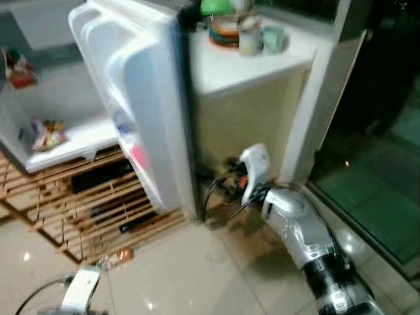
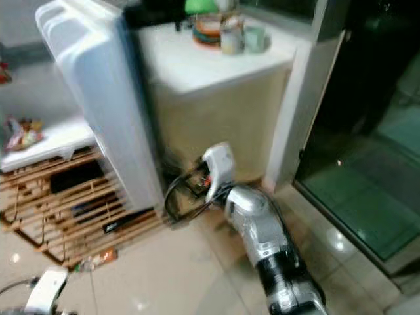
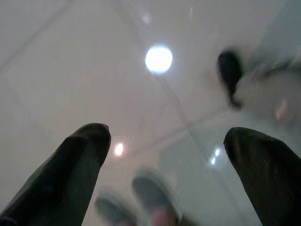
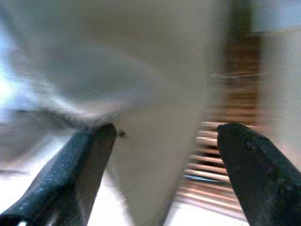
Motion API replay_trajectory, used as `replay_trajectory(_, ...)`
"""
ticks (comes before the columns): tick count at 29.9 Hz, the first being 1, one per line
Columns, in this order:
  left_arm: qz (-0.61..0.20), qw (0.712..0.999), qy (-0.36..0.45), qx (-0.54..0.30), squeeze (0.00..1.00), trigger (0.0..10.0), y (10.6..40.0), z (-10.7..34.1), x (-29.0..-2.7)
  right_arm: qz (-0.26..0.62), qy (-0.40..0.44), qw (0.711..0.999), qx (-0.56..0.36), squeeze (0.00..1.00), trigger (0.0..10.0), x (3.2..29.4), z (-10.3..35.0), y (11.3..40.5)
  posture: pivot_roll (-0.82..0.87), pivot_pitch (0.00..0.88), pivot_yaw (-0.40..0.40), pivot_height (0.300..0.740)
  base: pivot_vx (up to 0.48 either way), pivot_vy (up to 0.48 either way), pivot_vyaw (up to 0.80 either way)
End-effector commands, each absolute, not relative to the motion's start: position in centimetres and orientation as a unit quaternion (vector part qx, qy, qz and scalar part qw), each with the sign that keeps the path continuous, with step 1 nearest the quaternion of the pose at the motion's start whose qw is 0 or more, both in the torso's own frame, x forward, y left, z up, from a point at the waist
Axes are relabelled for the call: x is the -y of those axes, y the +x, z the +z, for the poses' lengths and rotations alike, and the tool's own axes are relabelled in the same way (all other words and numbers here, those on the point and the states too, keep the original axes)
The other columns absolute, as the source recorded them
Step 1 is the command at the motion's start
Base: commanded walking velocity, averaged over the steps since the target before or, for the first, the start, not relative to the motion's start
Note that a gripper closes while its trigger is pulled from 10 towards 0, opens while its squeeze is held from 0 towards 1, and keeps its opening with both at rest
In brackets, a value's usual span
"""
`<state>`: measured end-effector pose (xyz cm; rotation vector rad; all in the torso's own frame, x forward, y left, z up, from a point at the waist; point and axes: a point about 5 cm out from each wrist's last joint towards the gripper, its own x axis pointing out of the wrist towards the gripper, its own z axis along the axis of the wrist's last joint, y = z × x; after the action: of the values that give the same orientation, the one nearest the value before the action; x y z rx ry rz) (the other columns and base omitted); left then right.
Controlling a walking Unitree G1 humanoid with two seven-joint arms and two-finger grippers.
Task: Restocking fridge
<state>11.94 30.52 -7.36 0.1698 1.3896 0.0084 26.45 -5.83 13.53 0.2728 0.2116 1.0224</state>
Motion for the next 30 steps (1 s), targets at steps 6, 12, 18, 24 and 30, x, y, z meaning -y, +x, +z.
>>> replay_trajectory(6, -0.009, 0.752, 0.094, -0.652, 0.0, 10.0, 10.8, -7.9, -30.1, 0.443, 0.153, 0.876, -0.114, 0.0, 10.0, 10.3, 13.7, 26.3, -0.15, 0.0, 0.138, 0.74, 0.0, 0.0, 0.0)
replay_trajectory(12, -0.006, 0.811, 0.077, -0.58, 0.0, 10.0, 14.3, -7.8, -27.9, 0.173, 0.026, 0.974, -0.144, 0.0, 10.0, 14.9, 10.5, 30.4, -0.14, 0.0, 0.109, 0.74, 0.0, 0.0, 0.0)
replay_trajectory(18, -0.025, 0.913, 0.044, -0.406, 0.0, 10.0, 22.8, -3.9, -25.6, 0.098, 0.005, 0.983, -0.155, 0.0, 10.0, 16.6, 8.6, 30.8, -0.12, 0.0, 0.086, 0.74, 0.0, 0.0, 0.0)
replay_trajectory(24, -0.094, 0.984, 0.021, -0.151, 0.0, 10.0, 30.3, 5.4, -21.4, 0.051, -0.058, 0.991, -0.112, 0.0, 10.0, 17.6, 8.5, 31.7, -0.1, 0.0, 0.067, 0.74, 0.0, 0.0, 0.0)
replay_trajectory(30, -0.055, 0.998, -0.018, 0.011, 0.0, 10.0, 32.1, 12.0, -20.0, 0.0, -0.072, 0.995, -0.072, 0.0, 10.0, 18.3, 9.7, 32.3, -0.1, 0.0, 0.06, 0.74, 0.0, 0.0, 0.0)
